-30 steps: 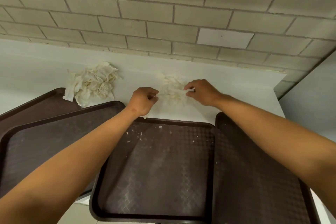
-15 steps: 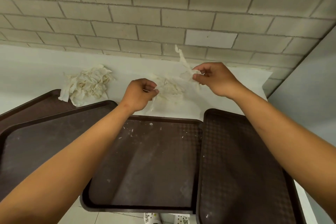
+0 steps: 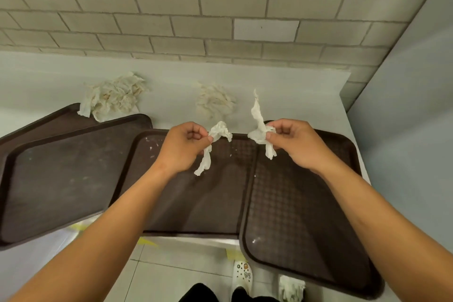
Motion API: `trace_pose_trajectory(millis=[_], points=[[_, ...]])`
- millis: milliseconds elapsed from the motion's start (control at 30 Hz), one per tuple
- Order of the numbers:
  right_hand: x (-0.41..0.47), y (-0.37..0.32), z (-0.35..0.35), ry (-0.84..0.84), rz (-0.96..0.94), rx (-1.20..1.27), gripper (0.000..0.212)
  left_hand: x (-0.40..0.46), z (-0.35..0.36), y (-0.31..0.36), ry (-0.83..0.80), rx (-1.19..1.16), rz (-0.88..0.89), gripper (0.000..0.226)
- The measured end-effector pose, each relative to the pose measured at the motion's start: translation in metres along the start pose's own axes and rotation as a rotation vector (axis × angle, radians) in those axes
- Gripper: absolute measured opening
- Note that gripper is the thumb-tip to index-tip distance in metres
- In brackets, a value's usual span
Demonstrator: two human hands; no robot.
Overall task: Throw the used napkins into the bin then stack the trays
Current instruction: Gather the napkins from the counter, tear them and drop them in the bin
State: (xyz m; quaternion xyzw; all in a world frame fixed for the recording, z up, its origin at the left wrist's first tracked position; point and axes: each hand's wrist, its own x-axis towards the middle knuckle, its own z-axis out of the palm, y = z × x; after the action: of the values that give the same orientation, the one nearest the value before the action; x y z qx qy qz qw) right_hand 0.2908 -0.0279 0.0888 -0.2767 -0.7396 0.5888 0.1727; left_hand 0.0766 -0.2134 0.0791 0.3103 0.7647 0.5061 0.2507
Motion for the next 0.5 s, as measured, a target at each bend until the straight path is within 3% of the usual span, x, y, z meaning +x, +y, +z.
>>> trace_pose_trajectory(millis=[500], points=[[-0.171, 0.024, 0.039, -0.003, -0.035, 0.086, 0.018, -0.167, 0.024, -0.026, -0.056, -0.077, -0.012, 0.007]])
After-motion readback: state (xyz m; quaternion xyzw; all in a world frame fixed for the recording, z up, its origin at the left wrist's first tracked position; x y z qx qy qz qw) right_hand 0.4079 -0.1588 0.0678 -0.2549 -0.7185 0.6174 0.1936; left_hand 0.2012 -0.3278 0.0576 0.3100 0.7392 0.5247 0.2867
